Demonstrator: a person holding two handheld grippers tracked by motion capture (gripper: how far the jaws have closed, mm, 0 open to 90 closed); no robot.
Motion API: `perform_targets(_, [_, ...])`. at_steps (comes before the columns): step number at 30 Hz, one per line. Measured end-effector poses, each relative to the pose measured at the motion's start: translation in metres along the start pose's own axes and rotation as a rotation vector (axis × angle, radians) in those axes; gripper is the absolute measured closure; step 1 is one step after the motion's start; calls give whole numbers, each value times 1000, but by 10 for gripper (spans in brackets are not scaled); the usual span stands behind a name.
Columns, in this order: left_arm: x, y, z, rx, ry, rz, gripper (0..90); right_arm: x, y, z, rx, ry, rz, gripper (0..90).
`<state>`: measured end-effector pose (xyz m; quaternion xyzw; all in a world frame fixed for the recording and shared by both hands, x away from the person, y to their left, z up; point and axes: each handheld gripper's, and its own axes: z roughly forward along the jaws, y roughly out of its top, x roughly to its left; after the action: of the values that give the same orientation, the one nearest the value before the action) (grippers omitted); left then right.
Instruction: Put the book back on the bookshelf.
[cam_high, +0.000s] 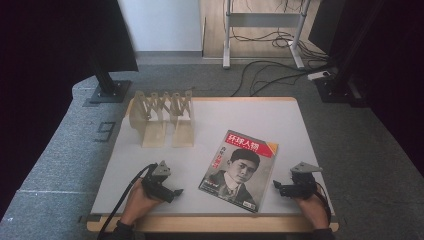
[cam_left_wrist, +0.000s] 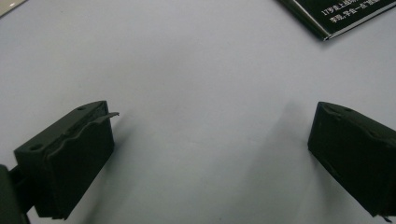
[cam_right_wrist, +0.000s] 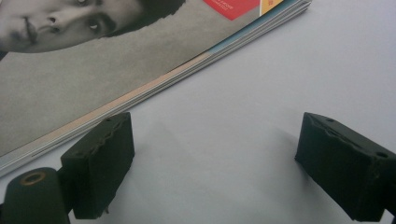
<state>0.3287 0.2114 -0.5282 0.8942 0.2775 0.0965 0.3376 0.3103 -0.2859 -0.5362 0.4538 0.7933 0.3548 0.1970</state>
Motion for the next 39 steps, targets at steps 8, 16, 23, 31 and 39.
perform_targets(8, [-1, 1, 0, 3, 6, -5, 0, 0, 0, 0, 3, 2, 1, 107])
perform_targets(16, [-3, 6, 3, -4, 9, -33, 0, -1, 1, 0, 5, 3, 1, 97])
perform_targets(23, [-7, 17, 2, -1, -11, -13, 0, -1, 3, -1, 21, 18, 2, 70])
perform_targets(31, [-12, 38, 2, -19, -25, 10, 0, -1, 10, -3, 5, 19, -8, 61])
perform_targets(39, [-19, 66, 17, -10, -38, 60, 0, 1, 18, 2, -1, 29, -20, 62])
